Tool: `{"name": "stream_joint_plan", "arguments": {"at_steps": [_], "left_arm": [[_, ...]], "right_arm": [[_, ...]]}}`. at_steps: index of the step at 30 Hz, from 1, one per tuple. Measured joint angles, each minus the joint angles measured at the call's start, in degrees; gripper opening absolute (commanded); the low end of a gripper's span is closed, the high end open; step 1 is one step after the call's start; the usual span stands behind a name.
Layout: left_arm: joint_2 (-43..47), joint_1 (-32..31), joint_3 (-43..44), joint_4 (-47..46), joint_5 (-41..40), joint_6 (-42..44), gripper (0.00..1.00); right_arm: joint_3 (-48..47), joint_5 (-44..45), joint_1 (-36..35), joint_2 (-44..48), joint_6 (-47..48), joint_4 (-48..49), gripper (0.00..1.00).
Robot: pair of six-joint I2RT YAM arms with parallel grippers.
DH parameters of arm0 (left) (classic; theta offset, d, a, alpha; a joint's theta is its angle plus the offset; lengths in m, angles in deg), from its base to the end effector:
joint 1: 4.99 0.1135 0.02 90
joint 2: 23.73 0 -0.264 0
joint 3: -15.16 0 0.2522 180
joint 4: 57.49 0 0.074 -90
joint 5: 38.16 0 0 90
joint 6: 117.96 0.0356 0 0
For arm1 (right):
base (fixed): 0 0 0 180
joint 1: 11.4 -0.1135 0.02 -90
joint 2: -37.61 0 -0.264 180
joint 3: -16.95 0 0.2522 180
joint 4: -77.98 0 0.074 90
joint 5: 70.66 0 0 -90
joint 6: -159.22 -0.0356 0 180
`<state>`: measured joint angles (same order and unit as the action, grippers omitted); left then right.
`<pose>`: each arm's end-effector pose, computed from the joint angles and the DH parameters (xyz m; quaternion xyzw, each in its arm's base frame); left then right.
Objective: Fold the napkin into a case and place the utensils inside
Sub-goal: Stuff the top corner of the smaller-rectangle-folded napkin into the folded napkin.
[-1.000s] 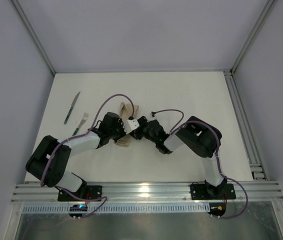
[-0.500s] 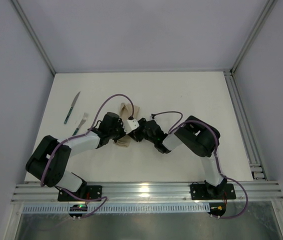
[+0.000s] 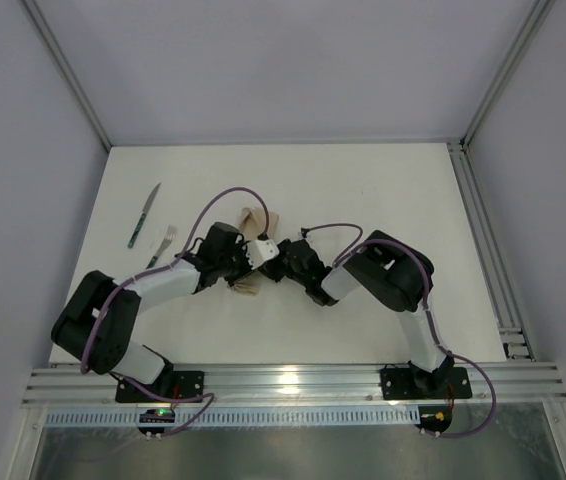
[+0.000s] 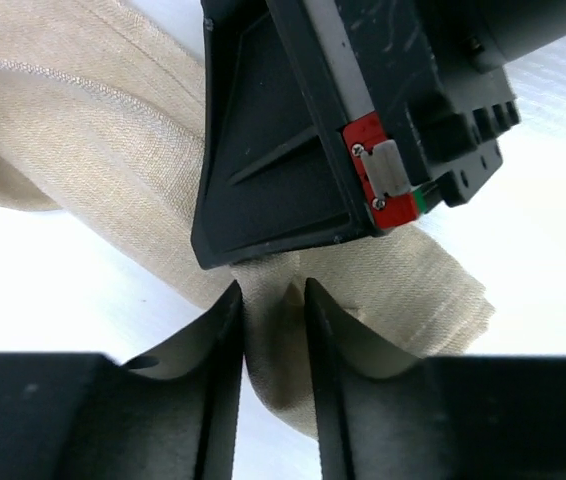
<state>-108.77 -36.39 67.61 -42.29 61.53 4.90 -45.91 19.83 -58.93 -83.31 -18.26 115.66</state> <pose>0.2384 -0.1525 0.1599 0.5201 0.7710 -0.0742 0.3598 0.2648 0.2888 0.0878 0.2828 0.7708 0.5261 0.2217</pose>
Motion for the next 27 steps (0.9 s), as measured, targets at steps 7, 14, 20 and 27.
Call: {"name": "stream_joint_plan", "arguments": {"at_steps": [7, 14, 20, 27], "left_arm": [[2.8, 2.4, 3.5, 8.3, 6.2, -1.2, 0.5], [9.7, 4.5, 7.0, 15.8, 9.2, -1.9, 0.5], [5.7, 5.0, 7.3, 17.8, 6.6, -2.1, 0.53], [2.1, 4.9, 6.5, 16.5, 3.7, -0.9, 0.56]], "right_arm": [[0.9, 0.4, 0.1, -0.3, -0.4, 1.7, 0.04], [0.9, 0.4, 0.2, -0.5, -0.4, 2.4, 0.04], [0.9, 0.4, 0.2, -1.0, -0.6, 3.4, 0.04], [0.9, 0.4, 0.2, -1.0, -0.7, 3.8, 0.04]]}}
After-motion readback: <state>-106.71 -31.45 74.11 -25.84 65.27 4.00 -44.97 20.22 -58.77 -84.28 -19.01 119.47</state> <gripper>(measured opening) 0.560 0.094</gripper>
